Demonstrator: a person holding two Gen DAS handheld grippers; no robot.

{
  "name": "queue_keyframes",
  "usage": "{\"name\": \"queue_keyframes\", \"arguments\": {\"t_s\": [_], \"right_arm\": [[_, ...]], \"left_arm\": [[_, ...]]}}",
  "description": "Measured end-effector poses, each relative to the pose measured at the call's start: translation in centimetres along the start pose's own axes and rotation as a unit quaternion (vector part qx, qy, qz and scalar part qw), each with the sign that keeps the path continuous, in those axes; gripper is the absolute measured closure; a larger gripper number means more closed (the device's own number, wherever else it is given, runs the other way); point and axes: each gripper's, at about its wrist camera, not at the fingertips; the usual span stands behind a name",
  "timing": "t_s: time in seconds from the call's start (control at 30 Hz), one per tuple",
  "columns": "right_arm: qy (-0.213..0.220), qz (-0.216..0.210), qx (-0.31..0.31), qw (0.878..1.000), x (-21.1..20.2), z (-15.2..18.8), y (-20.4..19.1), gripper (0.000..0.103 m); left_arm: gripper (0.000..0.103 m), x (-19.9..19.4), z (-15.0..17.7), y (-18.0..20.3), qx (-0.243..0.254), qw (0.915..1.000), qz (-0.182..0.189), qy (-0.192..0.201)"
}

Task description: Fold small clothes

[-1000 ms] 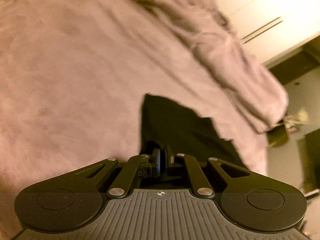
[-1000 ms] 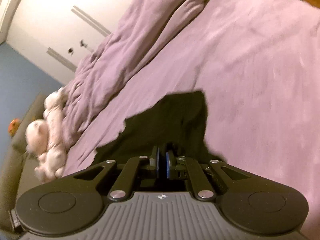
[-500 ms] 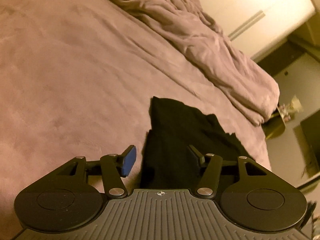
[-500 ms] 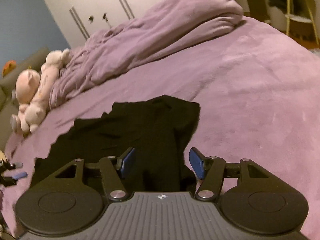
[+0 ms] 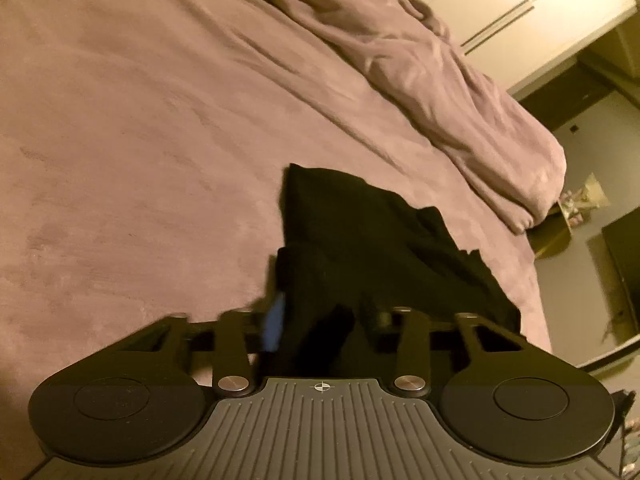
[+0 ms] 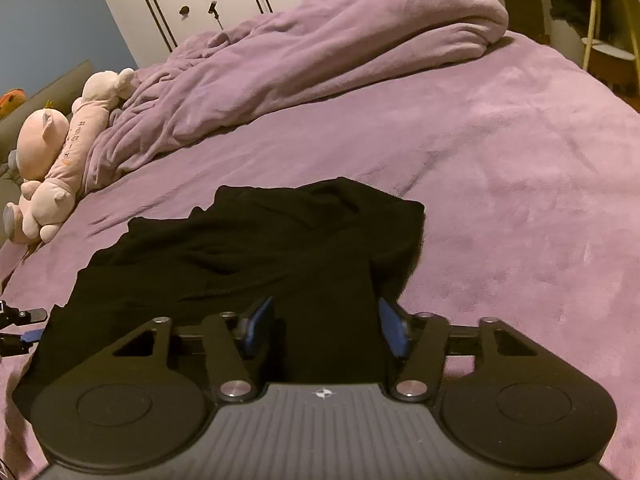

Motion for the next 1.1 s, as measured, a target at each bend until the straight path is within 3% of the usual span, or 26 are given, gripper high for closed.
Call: {"name": "queue_keyframes", "arguments": {"t_s": [0.07, 0.1, 0.17, 0.27, 0.53, 0.67, 0.83, 0.9, 1.0, 1.1], "right_arm": [[0.009, 0.016, -0.006, 1.0, -0.1, 0.1, -0.2, 0.069], [0.014, 0.019, -0.009, 1.0, -0.2, 0.2, -0.3, 0.072], [0.026, 0.016, -0.013, 0.999, -0.6, 0.3, -0.4, 0.09], [0.037, 0.029, -0.028, 0.999, -1.2, 0.3, -0.9, 0.094], [0.074, 0.01, -0.066, 0.995, -4.1, -0.2, -3.1, 0.098], [0.131, 0.015, -0.068, 0.989, -5.8, -2.5, -3.9, 0.102], [0.171, 0.047, -0.045, 0.983, -4.0, -7.7, -4.0, 0.103], [0.14, 0.06, -0.045, 0.987, -2.0, -9.1, -3.8, 0.102], [0.064, 0.042, -0.018, 0.997, 0.8, -8.5, -2.7, 0.097], [0.022, 0.032, -0.037, 0.999, 1.9, -5.7, -1.8, 0.068]], "left_arm": [[0.088, 0.0, 0.2, 0.5, 0.021, 0.9997, -0.009, 0.004], [0.091, 0.0, 0.3, 0.7, 0.028, 0.9995, -0.012, 0.005], [0.094, -0.3, 0.4, 1.0, 0.035, 0.9992, -0.012, 0.014], [0.095, -1.1, 0.5, 1.5, 0.041, 0.9987, -0.005, 0.029], [0.096, -4.6, -0.4, 4.4, 0.066, 0.9941, 0.03, 0.08], [0.096, -5.5, -3.1, 7.4, 0.1, 0.9856, 0.026, 0.133], [0.096, -2.5, -6.6, 10.7, 0.145, 0.977, -0.02, 0.155], [0.096, -1.2, -6.8, 11.1, 0.145, 0.9782, -0.027, 0.146], [0.096, -0.5, -5.6, 10.5, 0.151, 0.9792, -0.026, 0.133], [0.096, 0.2, -4.5, 9.1, 0.157, 0.9808, -0.034, 0.111]]}}
Point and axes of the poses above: each gripper's, at about its wrist camera, not at the fingertips, and x roughly the way its jaws point, y to its right, z to its underside, and after that the axes turned 1 degree about y, right-handed
